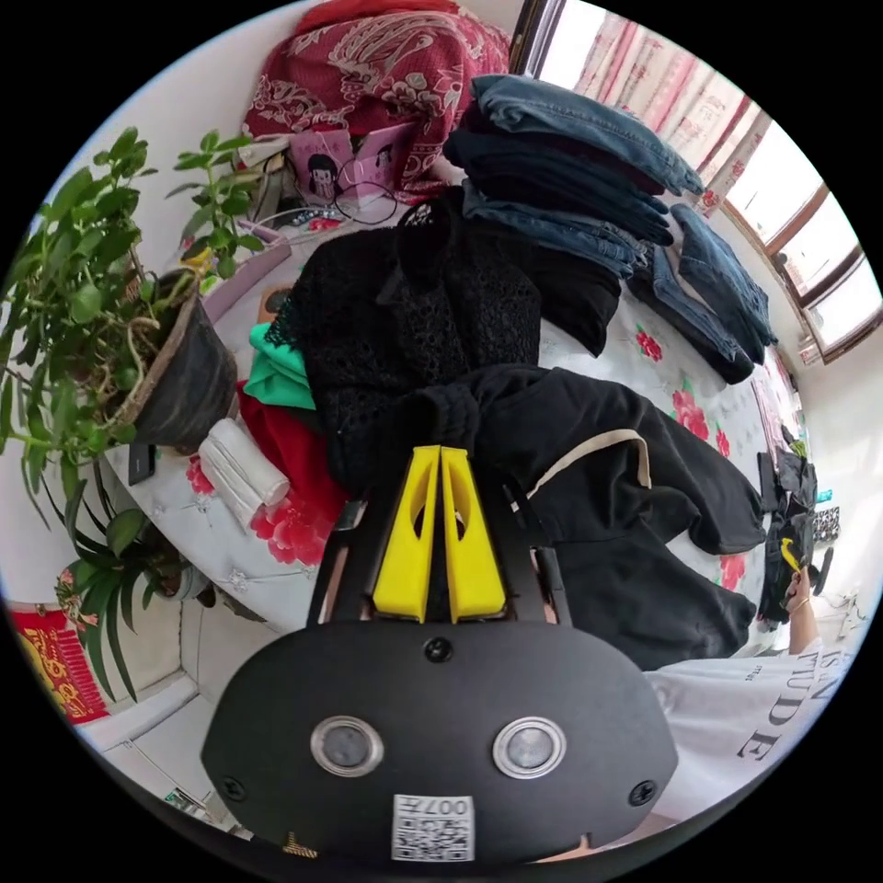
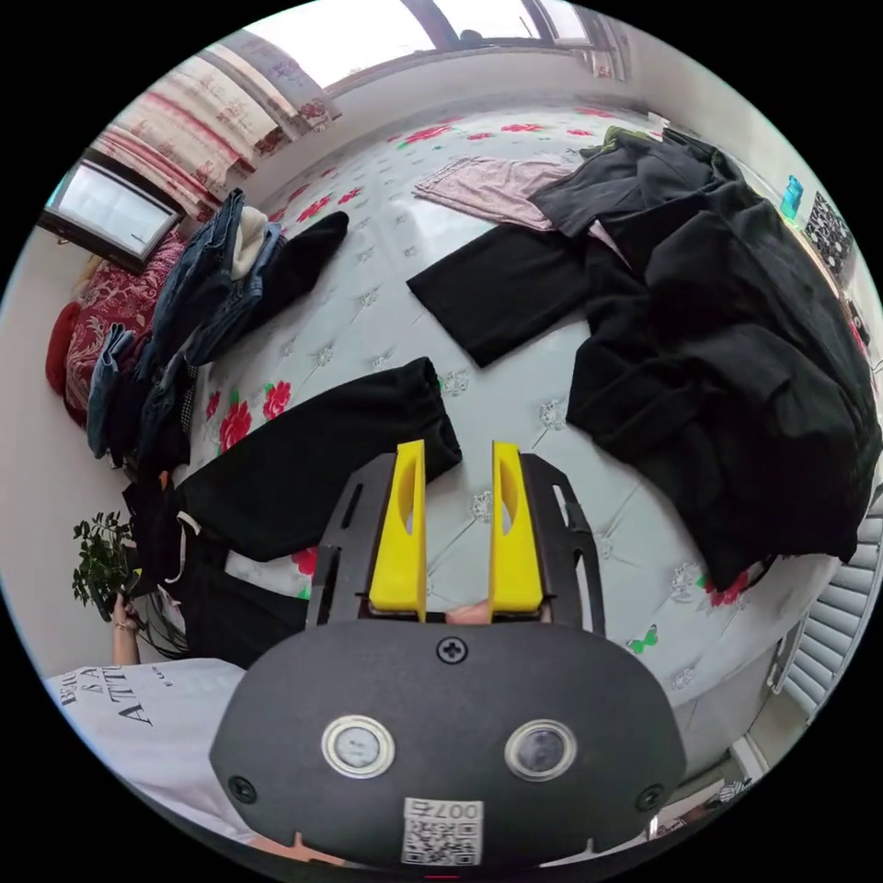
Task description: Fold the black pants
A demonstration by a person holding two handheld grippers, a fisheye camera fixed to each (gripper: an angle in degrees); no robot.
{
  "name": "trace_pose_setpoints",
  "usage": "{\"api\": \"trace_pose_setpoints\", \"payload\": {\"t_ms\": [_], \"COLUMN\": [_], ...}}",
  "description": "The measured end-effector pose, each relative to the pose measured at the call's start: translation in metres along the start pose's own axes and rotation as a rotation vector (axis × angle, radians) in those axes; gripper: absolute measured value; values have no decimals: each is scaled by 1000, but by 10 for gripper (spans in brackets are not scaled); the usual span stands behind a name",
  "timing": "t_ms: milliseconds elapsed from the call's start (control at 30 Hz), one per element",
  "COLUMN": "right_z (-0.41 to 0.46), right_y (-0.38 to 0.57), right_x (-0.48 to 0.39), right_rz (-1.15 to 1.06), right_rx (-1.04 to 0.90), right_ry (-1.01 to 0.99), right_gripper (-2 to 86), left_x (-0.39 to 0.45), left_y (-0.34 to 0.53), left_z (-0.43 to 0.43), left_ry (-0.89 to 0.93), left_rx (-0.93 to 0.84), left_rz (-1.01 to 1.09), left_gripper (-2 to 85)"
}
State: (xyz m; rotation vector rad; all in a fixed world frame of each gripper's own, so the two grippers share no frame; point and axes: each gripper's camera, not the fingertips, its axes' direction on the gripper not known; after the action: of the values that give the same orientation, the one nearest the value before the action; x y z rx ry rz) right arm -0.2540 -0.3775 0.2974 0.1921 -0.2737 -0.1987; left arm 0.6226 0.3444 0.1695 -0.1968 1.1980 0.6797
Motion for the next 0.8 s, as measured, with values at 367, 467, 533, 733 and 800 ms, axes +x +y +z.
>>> {"api": "trace_pose_setpoints", "payload": {"t_ms": [367, 467, 533, 733, 800], "right_z": [116, 158, 170, 164, 119], "right_y": [-105, -116, -114, -112, -109], "right_x": [-114, -130, -146, -179, -186], "right_rz": [-239, -255, -322, -501, -513], "right_rx": [-192, -287, -295, -349, -186], "right_ry": [191, 251, 330, 336, 282], "right_gripper": [100, 96, 81, 15, 8], "left_x": [66, 77, 96, 122, 119], "left_y": [-39, -51, -52, -38, -31], "left_z": [44, 67, 78, 78, 66], "left_ry": [-228, -347, -447, -506, -473], "left_rx": [-47, -113, -158, -178, -160], "left_rz": [185, 140, 221, 357, 357], "left_gripper": [110, 103, 84, -3, -7]}}
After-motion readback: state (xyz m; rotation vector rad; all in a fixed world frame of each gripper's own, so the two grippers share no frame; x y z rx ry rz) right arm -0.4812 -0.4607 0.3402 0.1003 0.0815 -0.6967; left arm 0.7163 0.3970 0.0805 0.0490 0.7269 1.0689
